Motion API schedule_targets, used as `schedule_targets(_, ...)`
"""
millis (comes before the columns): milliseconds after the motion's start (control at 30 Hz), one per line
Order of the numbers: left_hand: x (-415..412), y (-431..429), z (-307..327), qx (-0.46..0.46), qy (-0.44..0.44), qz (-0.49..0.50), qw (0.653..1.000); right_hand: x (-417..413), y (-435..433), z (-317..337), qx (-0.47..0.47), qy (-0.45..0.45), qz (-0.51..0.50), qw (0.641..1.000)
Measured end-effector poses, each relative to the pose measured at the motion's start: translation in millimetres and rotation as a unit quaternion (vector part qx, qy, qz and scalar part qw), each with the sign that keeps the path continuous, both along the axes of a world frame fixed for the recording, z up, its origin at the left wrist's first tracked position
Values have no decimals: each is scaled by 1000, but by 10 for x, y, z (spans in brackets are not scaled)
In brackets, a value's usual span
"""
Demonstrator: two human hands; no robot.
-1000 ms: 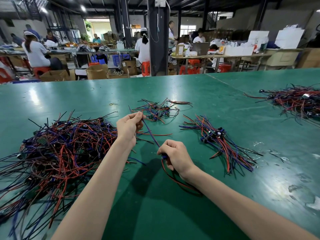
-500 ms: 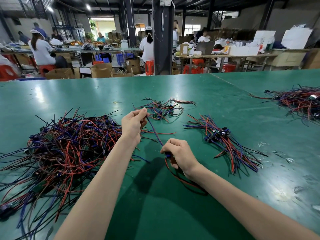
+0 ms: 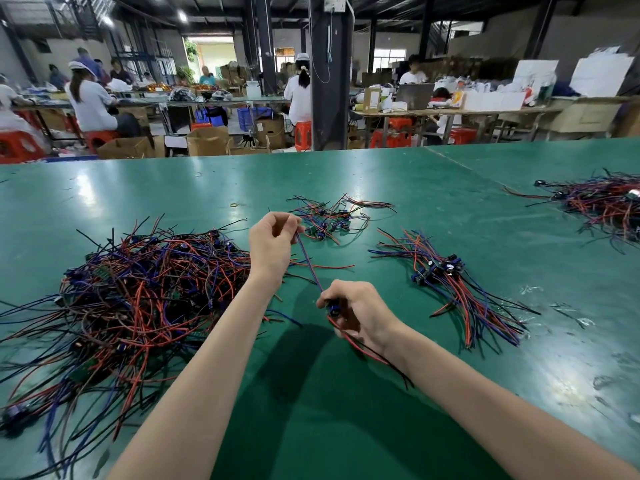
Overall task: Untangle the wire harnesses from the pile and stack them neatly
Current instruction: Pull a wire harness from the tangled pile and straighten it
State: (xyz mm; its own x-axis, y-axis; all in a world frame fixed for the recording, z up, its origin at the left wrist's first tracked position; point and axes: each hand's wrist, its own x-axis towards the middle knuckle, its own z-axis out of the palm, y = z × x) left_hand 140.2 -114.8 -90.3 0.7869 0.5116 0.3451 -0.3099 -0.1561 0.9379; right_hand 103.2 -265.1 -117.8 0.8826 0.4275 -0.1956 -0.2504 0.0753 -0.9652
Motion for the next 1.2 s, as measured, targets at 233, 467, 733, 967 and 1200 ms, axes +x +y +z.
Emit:
schedule_targets(233,-132,-202,268,114,-117,-14,986,92,-62,81,-34,74,-31,996)
schedule_targets(467,-222,-334,521,51,-56,-165,983,203,-148,102,-9,84,-72,994)
schedule_targets(733,-75,-30,230,60,-43,64,995,-3,-61,92,6,-76,1,997)
schedule_targets(967,-31,-3,-35,316,42,147,936,-75,-41,122,9,-132,17,991)
schedule_targets(1200,15,98,160,-175,122,-14,977,22,-44,63,-21,-57,-15,998)
